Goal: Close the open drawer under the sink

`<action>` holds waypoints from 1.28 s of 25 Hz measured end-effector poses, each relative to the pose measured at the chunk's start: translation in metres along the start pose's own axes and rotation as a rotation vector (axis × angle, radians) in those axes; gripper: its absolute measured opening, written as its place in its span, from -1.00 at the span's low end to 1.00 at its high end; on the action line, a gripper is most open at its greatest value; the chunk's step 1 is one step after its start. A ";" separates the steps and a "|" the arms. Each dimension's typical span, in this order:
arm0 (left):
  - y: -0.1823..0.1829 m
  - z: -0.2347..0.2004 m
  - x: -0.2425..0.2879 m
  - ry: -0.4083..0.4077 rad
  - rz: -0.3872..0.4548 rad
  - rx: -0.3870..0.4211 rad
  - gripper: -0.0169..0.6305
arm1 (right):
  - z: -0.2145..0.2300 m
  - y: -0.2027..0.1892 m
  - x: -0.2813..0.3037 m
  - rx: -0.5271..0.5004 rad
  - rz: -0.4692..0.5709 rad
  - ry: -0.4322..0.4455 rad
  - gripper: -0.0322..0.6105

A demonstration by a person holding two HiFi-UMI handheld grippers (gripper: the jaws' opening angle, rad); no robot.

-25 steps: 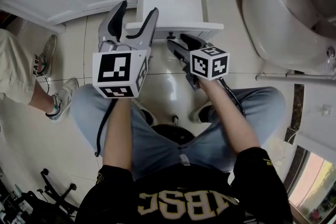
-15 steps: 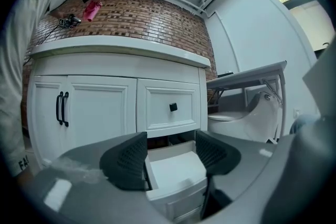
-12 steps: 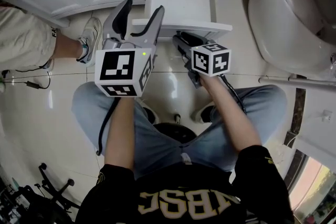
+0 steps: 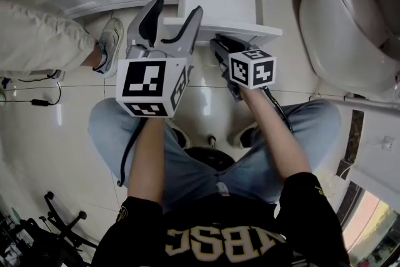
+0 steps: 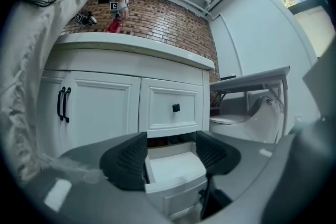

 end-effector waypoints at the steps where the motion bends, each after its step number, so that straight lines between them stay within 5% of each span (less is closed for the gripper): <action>1: 0.000 -0.002 0.000 0.003 -0.002 0.001 -0.05 | 0.001 0.002 0.002 0.000 0.000 0.000 -0.51; 20: -0.007 -0.040 0.028 0.056 -0.018 -0.039 -0.05 | 0.047 0.064 0.050 0.081 -0.017 -0.044 -0.49; 32: -0.018 -0.051 0.053 0.059 -0.034 -0.001 -0.05 | 0.079 0.093 0.082 0.046 0.078 -0.068 -0.50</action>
Point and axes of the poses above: the fingertips, and each gripper's own axes: x forward along the fingers, z to its right, y out of its top, the point moved 10 cm from there along -x, backward along the fingers, and after that the axes turned 2 degrees about -x, right-handed, at the moved point
